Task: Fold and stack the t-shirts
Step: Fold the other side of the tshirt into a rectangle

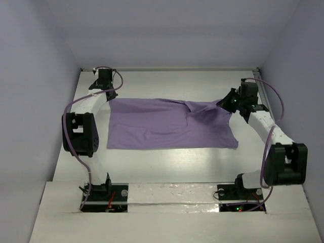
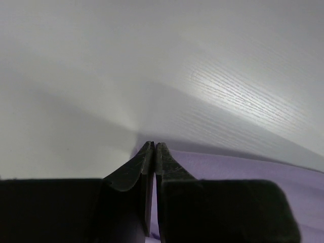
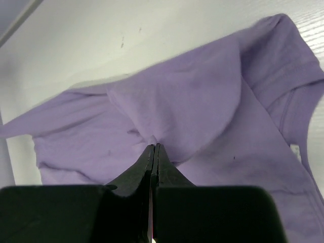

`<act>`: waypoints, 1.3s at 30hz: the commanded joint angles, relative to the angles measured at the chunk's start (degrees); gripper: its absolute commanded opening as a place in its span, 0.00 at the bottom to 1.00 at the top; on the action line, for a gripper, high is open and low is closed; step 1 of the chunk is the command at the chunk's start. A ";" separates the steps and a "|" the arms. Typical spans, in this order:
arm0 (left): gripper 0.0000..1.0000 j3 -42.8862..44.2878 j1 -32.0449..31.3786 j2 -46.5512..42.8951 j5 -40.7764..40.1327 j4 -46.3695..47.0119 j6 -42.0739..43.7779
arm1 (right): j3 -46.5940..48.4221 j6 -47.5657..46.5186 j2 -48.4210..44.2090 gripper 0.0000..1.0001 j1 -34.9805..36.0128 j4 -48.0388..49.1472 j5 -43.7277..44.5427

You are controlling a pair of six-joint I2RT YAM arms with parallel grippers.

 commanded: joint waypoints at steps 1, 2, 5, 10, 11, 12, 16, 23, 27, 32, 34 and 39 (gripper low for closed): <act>0.00 -2.55 0.26 -5.95 -0.88 0.67 0.96 | -1.64 -1.46 -7.68 0.00 -0.71 -3.23 -0.99; 0.00 -2.73 0.26 -6.66 -0.53 0.67 0.97 | -1.47 -1.64 -8.84 0.00 -0.71 -3.94 -0.99; 0.00 -2.29 0.26 -9.20 0.00 -0.03 0.53 | 0.90 -2.43 -12.09 0.00 -0.71 -7.89 -0.81; 0.00 -4.31 1.57 -12.99 3.34 1.37 -0.70 | -1.89 -2.87 -16.58 0.00 -0.71 -11.59 0.15; 0.00 -4.14 1.58 -12.90 4.82 1.03 -0.88 | -2.77 -2.61 -16.59 0.00 -1.23 -11.59 0.15; 0.00 -4.05 1.58 -12.56 5.01 0.50 -1.32 | -4.52 -2.43 -16.32 0.00 -1.24 -12.03 -0.02; 0.00 -14.30 1.58 -15.88 4.75 3.65 -2.46 | -11.73 -1.64 -18.95 0.00 -1.24 -12.56 4.79; 0.00 -30.14 5.27 -18.35 6.25 7.96 -3.43 | -19.73 -0.76 -23.18 0.00 -1.76 -17.22 12.88; 0.00 -30.95 5.27 -14.76 6.77 6.39 -3.87 | -20.71 -0.32 -21.08 0.00 -2.29 -17.57 17.81; 0.39 -29.80 5.27 -17.80 7.39 5.60 -4.13 | -19.05 -4.62 -18.17 0.37 -2.29 -16.43 19.40; 0.53 -29.54 5.27 -20.01 6.95 4.81 -4.22 | -16.41 -6.98 -18.08 0.51 -2.29 -17.48 17.66; 0.55 -29.71 4.75 -29.32 6.86 5.77 -4.31 | -12.37 -9.63 -22.47 0.35 0.07 -17.48 13.09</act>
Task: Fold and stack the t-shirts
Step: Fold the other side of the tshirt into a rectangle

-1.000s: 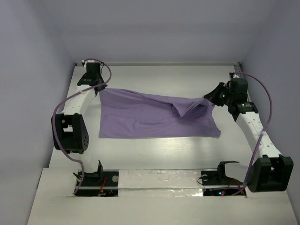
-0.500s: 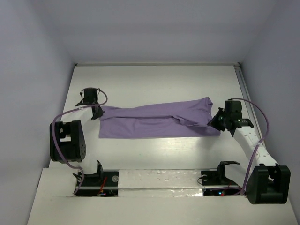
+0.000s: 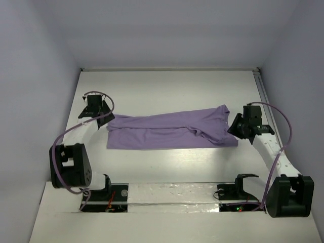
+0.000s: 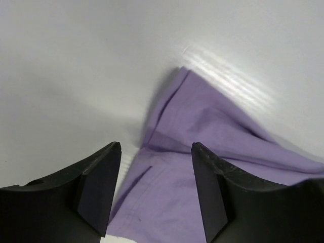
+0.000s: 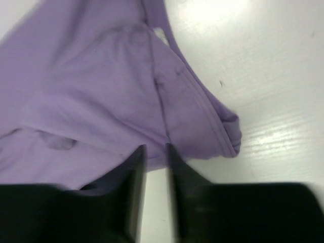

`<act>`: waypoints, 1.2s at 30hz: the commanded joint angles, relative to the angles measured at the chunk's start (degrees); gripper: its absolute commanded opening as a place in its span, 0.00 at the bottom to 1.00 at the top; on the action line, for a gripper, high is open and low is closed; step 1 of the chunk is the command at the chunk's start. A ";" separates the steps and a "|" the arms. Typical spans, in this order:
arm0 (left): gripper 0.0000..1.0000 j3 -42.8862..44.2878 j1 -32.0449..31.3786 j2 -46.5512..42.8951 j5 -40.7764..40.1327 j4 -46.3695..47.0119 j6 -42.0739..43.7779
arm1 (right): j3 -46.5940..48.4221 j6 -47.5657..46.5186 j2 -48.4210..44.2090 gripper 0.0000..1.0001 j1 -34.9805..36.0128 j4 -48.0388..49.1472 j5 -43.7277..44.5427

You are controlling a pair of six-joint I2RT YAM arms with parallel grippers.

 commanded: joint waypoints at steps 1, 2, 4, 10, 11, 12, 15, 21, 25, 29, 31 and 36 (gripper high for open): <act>0.54 2.09 -0.46 -6.85 0.06 1.22 -0.39 | 5.27 -3.25 -3.30 0.22 2.57 0.97 -3.82; 0.53 2.35 -2.03 -7.02 0.85 1.14 -0.48 | 6.32 -2.99 -2.61 0.08 3.97 0.70 -5.74; 0.44 2.53 -4.05 -5.28 1.64 1.14 -0.83 | 7.21 -1.77 0.63 0.00 13.42 0.88 -5.16; 0.28 1.22 -6.70 0.00 0.77 1.84 -1.45 | 6.95 5.09 8.90 0.16 23.92 8.33 -5.33; 0.28 0.86 -6.70 0.18 1.11 2.19 -1.54 | 7.12 5.88 10.39 0.24 24.46 9.13 -5.50; 0.27 0.51 -6.70 -0.17 1.20 2.37 -1.63 | 7.73 6.06 13.45 0.39 25.07 10.10 -5.59; 0.27 0.94 -6.70 -1.66 1.21 3.24 -1.37 | 8.61 6.59 18.47 0.48 27.01 11.68 -4.36; 0.29 2.97 -6.70 -0.08 2.08 2.37 -0.84 | 9.67 8.17 24.55 0.49 27.01 15.20 -1.28; 0.29 1.48 -6.70 -0.26 2.96 3.33 -1.01 | 10.46 9.40 26.49 0.47 27.01 15.47 2.32; 0.28 -0.19 -6.70 -0.78 3.58 3.95 -1.01 | 11.25 9.93 27.45 0.45 27.01 15.21 5.04; 0.28 -1.07 -6.70 -1.05 3.75 4.30 -1.10 | 11.69 9.93 27.80 0.42 27.01 15.12 5.57; 0.27 -2.39 -6.70 -1.40 4.37 4.83 -1.28 | 13.01 10.10 28.95 0.29 27.01 13.71 7.24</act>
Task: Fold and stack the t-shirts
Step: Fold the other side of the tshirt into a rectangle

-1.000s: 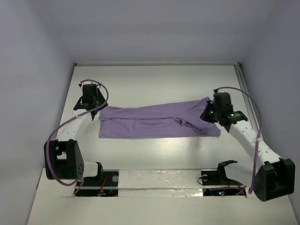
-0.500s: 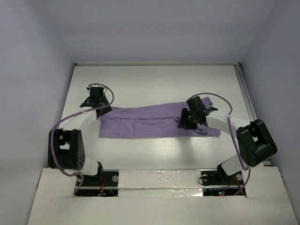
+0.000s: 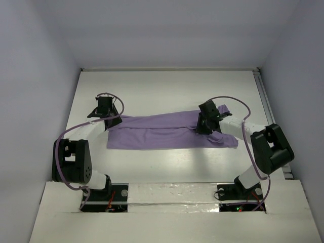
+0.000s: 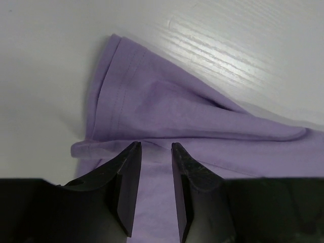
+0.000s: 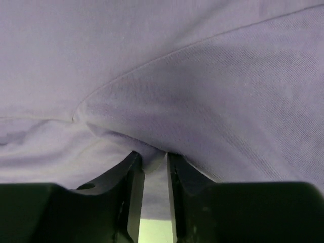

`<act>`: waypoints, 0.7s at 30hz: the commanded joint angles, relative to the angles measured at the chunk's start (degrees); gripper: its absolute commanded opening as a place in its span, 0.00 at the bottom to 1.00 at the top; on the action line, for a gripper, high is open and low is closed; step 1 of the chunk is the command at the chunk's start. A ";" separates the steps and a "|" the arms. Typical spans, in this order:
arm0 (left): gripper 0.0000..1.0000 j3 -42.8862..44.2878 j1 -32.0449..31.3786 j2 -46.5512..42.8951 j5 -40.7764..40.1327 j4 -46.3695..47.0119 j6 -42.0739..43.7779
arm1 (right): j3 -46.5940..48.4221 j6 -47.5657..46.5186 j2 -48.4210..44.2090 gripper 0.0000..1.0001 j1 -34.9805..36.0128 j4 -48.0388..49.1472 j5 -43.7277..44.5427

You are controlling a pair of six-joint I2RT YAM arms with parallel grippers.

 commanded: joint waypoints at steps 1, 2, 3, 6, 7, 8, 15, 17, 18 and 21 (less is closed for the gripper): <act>0.27 -0.95 0.05 -2.17 0.72 1.29 -0.18 | 3.02 0.71 0.38 0.28 0.37 0.42 3.00; 0.27 -0.95 0.05 -2.25 0.72 1.29 -0.18 | 3.11 0.45 0.30 0.26 0.37 -0.02 3.00; 0.26 -0.77 0.05 -2.34 0.72 1.20 -0.10 | 3.11 0.36 -0.05 0.16 0.37 -0.37 2.83; 0.24 0.19 0.05 -2.43 0.81 0.76 -0.01 | 3.73 -0.96 -1.46 0.02 0.89 -3.53 1.34; 0.24 0.98 0.05 -2.43 0.81 0.41 -0.01 | 3.73 -1.57 -2.77 0.01 0.90 -5.63 0.90; 0.24 1.25 0.05 -2.60 0.81 0.23 0.08 | 4.08 -3.23 -3.39 0.00 0.90 -7.13 -0.67; 0.24 3.97 0.05 -2.26 2.12 -0.21 -0.18 | 5.66 -9.57 -4.19 0.00 0.90 -19.79 -10.09; 0.24 4.50 0.05 -1.99 2.30 -0.38 -0.18 | 5.84 -10.28 -4.28 0.00 1.42 -20.59 -11.40; 0.24 4.59 0.05 -1.82 2.21 -0.38 -0.18 | 6.62 -10.37 -3.93 0.00 1.42 -20.85 -12.71; 0.24 5.38 0.05 -1.64 2.21 -0.65 -0.01 | 8.82 -11.33 -2.35 0.01 1.95 -21.99 -15.53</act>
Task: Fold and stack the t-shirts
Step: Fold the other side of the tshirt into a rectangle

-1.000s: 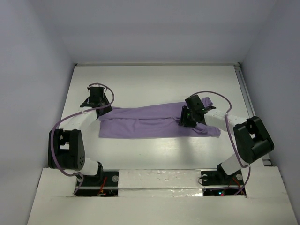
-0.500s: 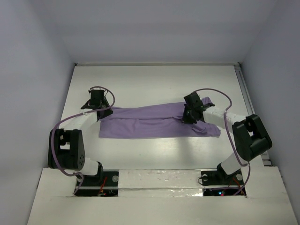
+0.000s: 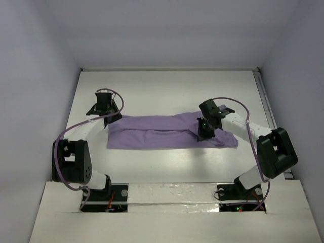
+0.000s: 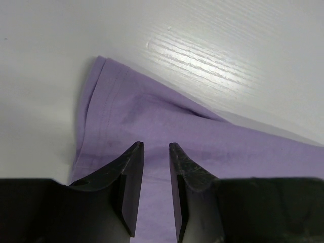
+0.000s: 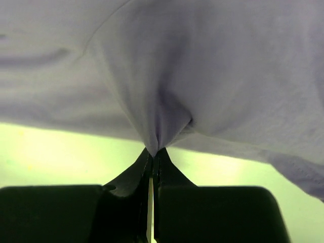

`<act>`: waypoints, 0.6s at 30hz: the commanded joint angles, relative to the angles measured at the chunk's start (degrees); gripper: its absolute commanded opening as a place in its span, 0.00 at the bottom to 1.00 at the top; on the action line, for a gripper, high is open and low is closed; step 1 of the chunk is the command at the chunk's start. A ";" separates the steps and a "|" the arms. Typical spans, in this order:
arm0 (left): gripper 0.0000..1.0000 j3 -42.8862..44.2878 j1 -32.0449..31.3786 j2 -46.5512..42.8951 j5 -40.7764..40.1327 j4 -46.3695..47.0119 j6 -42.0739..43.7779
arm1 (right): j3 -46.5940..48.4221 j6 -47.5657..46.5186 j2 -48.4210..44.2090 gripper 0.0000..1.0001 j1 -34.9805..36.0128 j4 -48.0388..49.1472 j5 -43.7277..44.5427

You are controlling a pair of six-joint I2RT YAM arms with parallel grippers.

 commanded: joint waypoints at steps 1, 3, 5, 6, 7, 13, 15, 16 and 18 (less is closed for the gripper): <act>0.24 2.78 0.05 -1.49 0.53 -0.58 0.17 | 5.65 -3.16 1.20 0.02 1.17 -4.27 -5.83; 0.24 3.22 0.05 -1.57 0.53 -0.84 0.34 | 7.07 -4.30 2.16 0.09 1.78 -5.41 -7.94; 0.24 4.10 0.05 -1.75 0.09 -1.37 0.78 | 8.21 -4.83 2.78 0.12 1.78 -6.03 -10.40; 0.24 4.45 0.05 -1.84 -0.34 -1.55 1.05 | 8.39 -5.01 2.35 0.34 1.78 -5.94 -11.37; 0.24 5.49 0.05 -1.75 -0.35 -2.07 1.22 | 8.65 -5.18 1.82 0.48 1.78 -6.20 -10.94; 0.25 7.70 -2.05 -1.75 0.45 -2.87 2.36 | 9.37 -3.52 -3.63 0.46 -8.01 0.52 -8.73; 0.25 7.79 -3.54 -1.31 -1.22 -3.13 2.72 | 6.39 -1.42 -4.95 0.02 -14.10 5.98 -12.15; 0.25 7.88 -3.55 -1.14 -1.49 -2.78 2.54 | 5.85 -0.80 -4.95 0.00 -16.82 10.71 -12.17; 0.25 8.14 -3.55 0.26 -1.31 -2.17 2.10 | 5.14 -1.40 -3.47 0.00 -21.67 16.35 -9.21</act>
